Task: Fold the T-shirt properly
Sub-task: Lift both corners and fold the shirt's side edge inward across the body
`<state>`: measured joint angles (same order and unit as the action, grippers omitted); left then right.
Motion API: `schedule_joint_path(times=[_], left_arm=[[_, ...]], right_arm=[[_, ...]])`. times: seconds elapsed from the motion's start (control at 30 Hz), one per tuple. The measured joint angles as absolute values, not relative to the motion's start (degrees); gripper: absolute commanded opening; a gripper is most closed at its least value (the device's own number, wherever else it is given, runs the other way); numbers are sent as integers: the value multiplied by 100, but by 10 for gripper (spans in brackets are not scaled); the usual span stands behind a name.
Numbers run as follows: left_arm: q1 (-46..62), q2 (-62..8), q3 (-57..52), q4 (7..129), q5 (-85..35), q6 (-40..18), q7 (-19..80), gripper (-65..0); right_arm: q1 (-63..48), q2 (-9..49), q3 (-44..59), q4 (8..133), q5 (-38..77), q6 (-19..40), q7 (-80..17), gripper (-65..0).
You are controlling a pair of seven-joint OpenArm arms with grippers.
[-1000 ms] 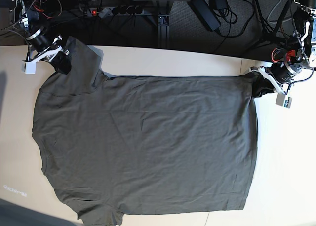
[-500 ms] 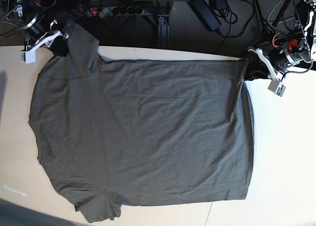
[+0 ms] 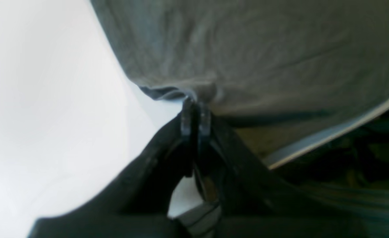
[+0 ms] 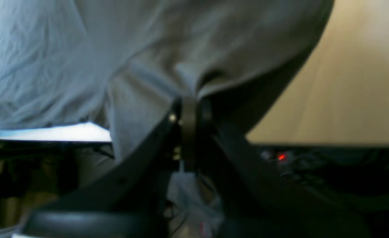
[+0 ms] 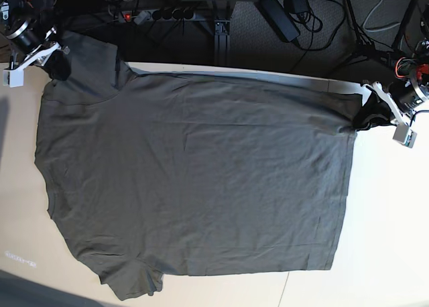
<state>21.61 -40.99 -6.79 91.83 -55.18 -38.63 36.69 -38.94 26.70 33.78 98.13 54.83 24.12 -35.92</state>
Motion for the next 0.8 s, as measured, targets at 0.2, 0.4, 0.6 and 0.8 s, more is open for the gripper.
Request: schedule_joint_path(times=[0.2, 0.4, 0.6, 0.8], left_arm=[[2058, -4174, -676, 9183, -5710, -3863, 3662, -650], [1619, -4178, -674, 9183, -5684, -3861, 3680, -650], [1243, -4174, -585, 9179, -5553, -3863, 3699, -650], [766, -4239, -58, 8744, -5166, -3863, 3551, -650]], right_arm=[[-3553, 3103, 3395, 10112, 5435, 2416, -3614, -650], [-3035, 3457, 3387, 10119, 5245, 2416, -3621, -650], [-2567, 3883, 3186, 10097, 5022, 2425, -3634, -650], [-1833, 4193, 2259, 9933, 4552, 2425, -3599, -650]])
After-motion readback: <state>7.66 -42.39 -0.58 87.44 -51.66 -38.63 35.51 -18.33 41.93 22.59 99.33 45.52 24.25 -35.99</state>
